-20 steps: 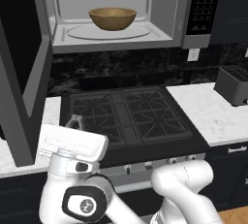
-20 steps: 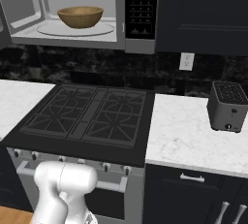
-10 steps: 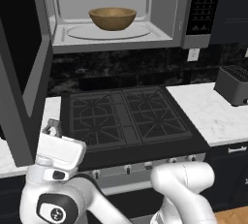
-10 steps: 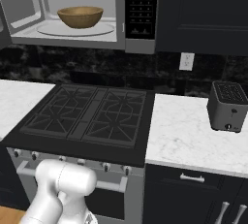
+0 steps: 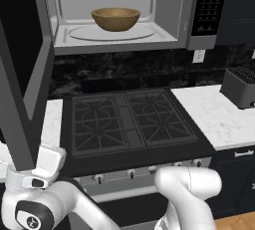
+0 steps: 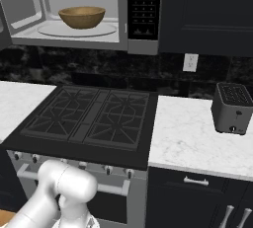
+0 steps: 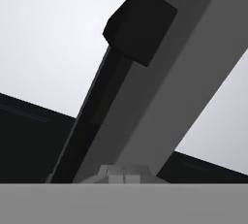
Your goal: Open the microwave, place the bowl with waffle inside the microwave, then close the microwave door and turn it on.
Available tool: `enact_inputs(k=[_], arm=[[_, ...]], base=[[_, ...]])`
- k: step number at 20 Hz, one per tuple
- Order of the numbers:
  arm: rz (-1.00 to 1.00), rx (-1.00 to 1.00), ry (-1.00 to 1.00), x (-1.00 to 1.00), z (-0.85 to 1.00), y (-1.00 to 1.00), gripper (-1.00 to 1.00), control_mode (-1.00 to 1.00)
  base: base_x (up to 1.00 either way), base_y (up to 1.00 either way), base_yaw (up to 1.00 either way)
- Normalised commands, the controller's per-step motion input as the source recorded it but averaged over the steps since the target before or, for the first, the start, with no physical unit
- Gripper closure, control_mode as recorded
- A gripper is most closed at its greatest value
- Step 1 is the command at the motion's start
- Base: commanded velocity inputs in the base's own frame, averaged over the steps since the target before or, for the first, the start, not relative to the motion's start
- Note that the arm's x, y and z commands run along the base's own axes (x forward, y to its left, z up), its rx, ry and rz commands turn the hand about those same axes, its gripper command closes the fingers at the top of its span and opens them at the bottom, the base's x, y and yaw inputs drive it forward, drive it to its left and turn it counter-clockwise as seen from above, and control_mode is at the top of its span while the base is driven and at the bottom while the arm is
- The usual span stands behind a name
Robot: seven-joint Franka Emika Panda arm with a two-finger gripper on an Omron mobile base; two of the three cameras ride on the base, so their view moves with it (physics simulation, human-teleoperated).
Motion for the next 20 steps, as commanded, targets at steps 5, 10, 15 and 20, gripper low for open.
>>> enact_inputs(k=[5, 10, 15, 20], arm=[[0.0, -0.04, -0.02, 0.0, -0.16, 0.26, 1.0, -1.0], [0.0, 0.0, -0.05, 0.0, -0.02, 0.12, 1.0, -1.0], [0.0, 0.1, -0.11, 0.0, 0.43, 0.0, 1.0, -1.0], [0.0, 0.19, -0.12, 0.0, 0.72, 0.0, 1.0, -1.0]], base=[[0.0, 0.0, 0.0], [0.0, 0.0, 0.0], [0.0, 0.0, 0.0], [0.0, 0.0, 0.0]])
